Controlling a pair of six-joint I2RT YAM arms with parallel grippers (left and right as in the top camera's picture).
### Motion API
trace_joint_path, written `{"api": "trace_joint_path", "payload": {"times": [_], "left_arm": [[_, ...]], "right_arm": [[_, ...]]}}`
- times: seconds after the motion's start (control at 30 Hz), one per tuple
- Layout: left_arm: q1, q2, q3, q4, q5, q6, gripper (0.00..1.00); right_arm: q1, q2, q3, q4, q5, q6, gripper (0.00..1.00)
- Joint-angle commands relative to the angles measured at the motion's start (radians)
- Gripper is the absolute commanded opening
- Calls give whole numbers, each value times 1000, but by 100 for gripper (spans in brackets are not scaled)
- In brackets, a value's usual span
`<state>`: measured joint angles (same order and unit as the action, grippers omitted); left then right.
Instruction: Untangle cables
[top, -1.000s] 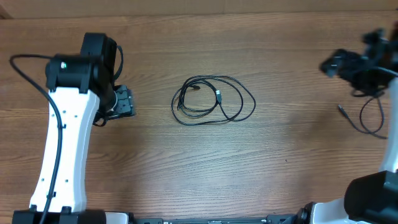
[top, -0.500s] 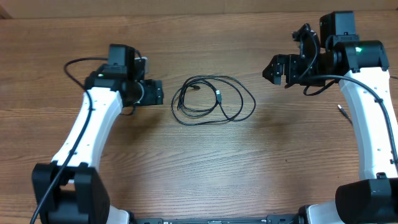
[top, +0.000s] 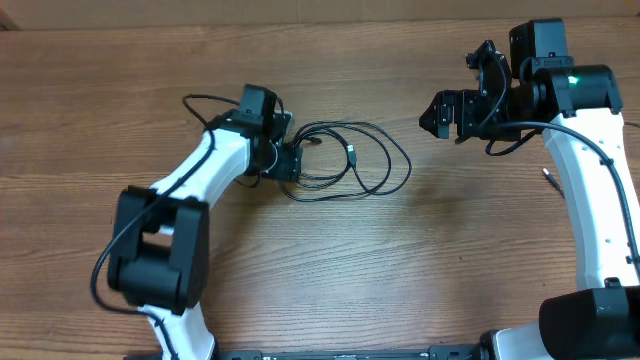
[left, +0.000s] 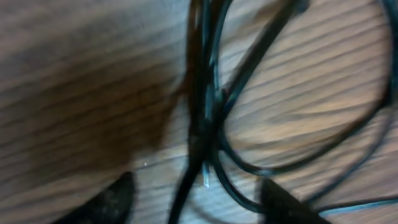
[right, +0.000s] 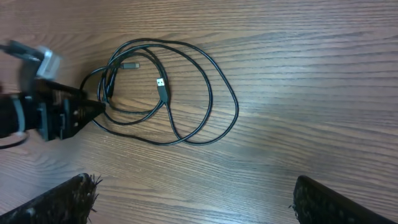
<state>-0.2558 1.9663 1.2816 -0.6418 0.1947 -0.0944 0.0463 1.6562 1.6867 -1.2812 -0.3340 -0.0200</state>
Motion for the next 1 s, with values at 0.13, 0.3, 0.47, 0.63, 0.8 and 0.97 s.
{"api": "trace_joint_path", "payload": {"times": [0.13,0.3,0.47,0.63,0.8,0.97], "left_arm": [[8,-11,49,-110,6,21,4],[22,-82,272,-385,13,23,4],[36,-137,580,-672,12,32,4],[43,-179,793,-802,18,43,4],[43,-219,906,-793,185,43,4],[43,-234,923,-693,359,37,4]], "right_arm": [[3,-25,8,4,-4,-4,100],[3,-25,8,19,-4,-4,100],[4,-23,-14,37,-4,-4,100],[5,-21,-67,53,-5,-4,100],[16,-21,-120,74,-5,-4,100],[66,-21,-129,96,-44,-12,100]]}}
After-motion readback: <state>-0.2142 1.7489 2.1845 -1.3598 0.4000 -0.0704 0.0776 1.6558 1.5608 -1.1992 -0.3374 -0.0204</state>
